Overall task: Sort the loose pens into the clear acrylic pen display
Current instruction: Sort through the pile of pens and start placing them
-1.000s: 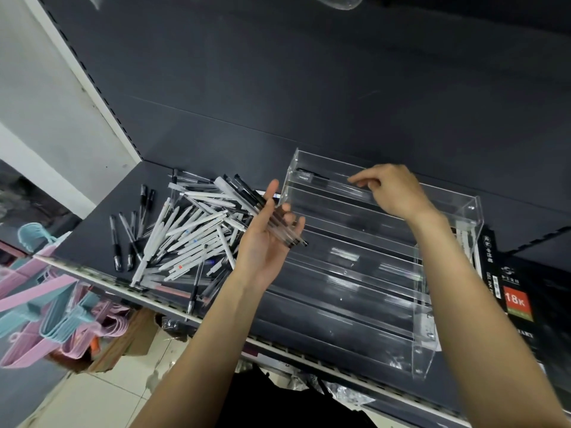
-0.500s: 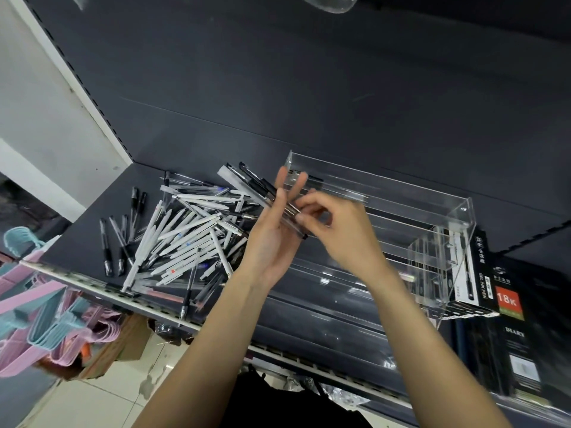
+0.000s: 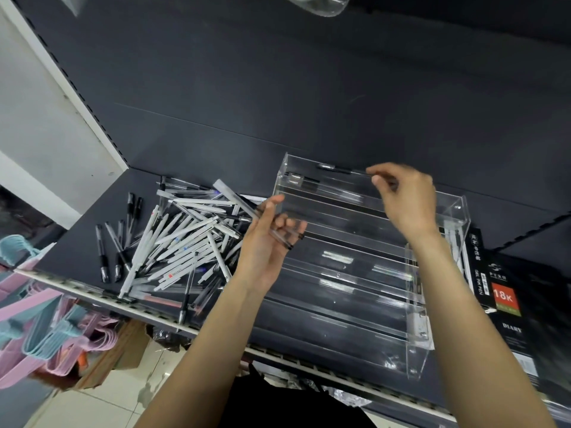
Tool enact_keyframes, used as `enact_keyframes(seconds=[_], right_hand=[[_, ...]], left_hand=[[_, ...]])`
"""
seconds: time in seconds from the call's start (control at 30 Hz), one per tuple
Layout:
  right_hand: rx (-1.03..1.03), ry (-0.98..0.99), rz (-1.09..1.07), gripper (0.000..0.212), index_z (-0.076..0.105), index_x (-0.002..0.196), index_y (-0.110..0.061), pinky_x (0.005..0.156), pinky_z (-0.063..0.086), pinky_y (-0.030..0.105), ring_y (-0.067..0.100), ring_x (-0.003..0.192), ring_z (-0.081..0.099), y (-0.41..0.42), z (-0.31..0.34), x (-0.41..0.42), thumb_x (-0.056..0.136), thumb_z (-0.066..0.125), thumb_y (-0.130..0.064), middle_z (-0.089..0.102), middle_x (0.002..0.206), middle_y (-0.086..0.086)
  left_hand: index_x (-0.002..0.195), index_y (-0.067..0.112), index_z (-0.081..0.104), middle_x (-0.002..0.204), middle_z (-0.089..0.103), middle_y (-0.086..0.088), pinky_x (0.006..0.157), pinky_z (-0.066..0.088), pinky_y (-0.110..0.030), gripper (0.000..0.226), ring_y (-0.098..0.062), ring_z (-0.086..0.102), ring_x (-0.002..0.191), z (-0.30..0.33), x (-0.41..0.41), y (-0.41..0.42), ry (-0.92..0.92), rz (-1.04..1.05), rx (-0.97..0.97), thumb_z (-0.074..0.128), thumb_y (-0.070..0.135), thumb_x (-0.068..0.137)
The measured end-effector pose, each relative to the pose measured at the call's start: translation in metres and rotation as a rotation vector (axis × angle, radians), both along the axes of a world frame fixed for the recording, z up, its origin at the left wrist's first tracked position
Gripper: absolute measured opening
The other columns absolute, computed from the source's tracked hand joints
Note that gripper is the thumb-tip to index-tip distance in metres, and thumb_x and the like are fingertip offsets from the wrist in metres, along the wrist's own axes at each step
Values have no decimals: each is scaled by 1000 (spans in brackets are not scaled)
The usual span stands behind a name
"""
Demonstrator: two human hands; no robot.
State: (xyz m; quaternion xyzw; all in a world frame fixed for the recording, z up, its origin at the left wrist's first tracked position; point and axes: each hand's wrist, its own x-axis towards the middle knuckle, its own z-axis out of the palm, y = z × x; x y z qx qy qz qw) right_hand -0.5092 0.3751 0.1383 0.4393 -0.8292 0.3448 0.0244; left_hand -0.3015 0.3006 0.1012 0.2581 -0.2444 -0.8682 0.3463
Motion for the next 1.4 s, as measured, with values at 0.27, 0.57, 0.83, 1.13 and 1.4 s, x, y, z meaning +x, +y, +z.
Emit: enact_keyframes(seconds=[0.27, 0.57, 0.83, 1.13, 1.4], right_hand=[[193, 65, 95, 27, 66, 108, -21, 75, 47, 27, 17, 93, 63, -26, -7, 9, 94, 48, -7, 70, 103, -2], [69, 59, 102, 21, 67, 101, -17, 76, 48, 27, 18, 93, 62, -22, -7, 34, 96, 47, -12, 70, 101, -2], [-35, -262, 355, 15, 67, 101, -18, 78, 48, 15, 1, 85, 63, 1, -3, 108, 86, 66, -20, 70, 93, -9], [-108, 25, 94, 8, 69, 94, -20, 70, 49, 21, 7, 76, 62, 15, 12, 41, 87, 66, -19, 69, 84, -9], [105, 243, 101, 8, 72, 92, -18, 68, 44, 26, 20, 82, 64, -5, 4, -4, 88, 65, -18, 67, 95, -3]], left_hand=[[97, 20, 50, 60, 25, 6, 60, 44, -21, 16, -8, 32, 54, 9, 2, 0, -69, 57, 52, 42, 33, 99], [101, 22, 54, 89, 63, 0, 92, 50, -36, 16, -14, 63, 87, 6, 6, -3, 109, 55, -23, 38, 21, 100], [100, 23, 64, 118, 61, 6, 95, 50, -37, 27, -16, 52, 119, 25, -15, 9, 139, 34, -53, 37, 26, 99], [130, 14, 52, 83, 57, 1, 72, 47, -20, 35, -8, 53, 74, 7, -2, 5, -25, 3, -121, 38, 22, 99], [103, 16, 56, 66, 42, 2, 59, 28, -24, 32, -10, 32, 57, 7, 10, -4, -5, 93, -32, 30, 33, 98]])
